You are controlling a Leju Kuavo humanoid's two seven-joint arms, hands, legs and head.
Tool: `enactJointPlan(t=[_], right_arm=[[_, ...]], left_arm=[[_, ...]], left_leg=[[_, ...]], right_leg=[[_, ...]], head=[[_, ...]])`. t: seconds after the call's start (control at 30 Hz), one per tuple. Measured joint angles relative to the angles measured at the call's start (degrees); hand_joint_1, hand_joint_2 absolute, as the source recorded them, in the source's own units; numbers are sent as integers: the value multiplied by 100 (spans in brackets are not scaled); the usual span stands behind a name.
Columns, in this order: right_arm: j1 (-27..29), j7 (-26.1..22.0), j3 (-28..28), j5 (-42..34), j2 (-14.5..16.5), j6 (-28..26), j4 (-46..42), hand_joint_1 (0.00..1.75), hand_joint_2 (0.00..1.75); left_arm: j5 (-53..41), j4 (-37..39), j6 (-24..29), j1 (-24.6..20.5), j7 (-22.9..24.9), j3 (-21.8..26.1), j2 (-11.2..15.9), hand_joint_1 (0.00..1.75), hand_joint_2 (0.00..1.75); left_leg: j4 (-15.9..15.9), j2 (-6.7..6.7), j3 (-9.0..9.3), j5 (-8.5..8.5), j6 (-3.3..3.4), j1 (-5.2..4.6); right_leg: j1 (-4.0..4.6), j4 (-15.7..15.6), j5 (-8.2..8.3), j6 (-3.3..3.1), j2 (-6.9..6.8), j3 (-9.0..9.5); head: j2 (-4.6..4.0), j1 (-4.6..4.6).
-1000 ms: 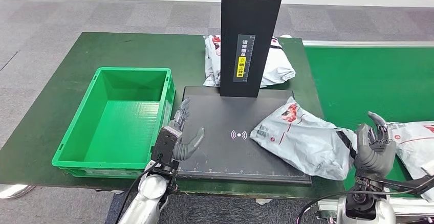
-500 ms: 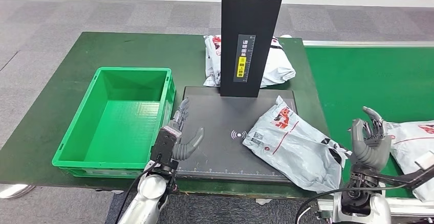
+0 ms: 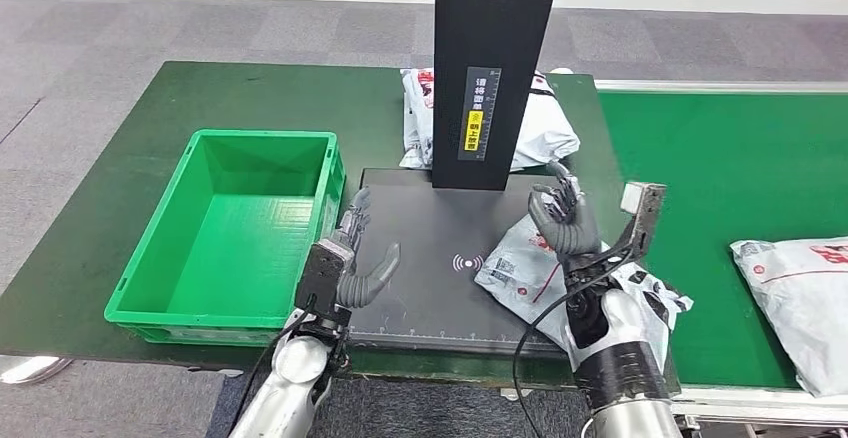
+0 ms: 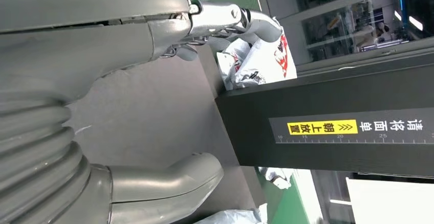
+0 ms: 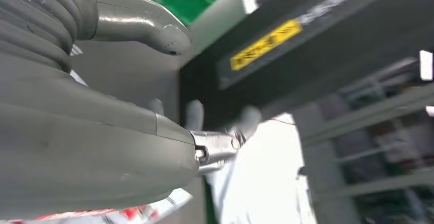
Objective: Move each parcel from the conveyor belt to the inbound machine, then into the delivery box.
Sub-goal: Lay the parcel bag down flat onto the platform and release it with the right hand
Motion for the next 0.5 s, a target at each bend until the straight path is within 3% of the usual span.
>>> enactJointPlan(t=[0.3,0.5], right_arm=[[-88,-271,302,-3,-7,-214,610,0,175],[151,-803,305,569,-165,-1482,280,0,175]], left_arm=[[-63,128,-66,-145,-73,-89,-21,0,175],[-182,228,-168,-271,-121,-100,-41,0,175]], left_leg=[[0,3,-5,-3,0,-3],[2,3,-5,-3,0,-4]], right_leg=[[-2,-3,-1,1,2,-7],[-3,-4,-1,1,2,-7]], head=[[-1,-1],[0,-1]])
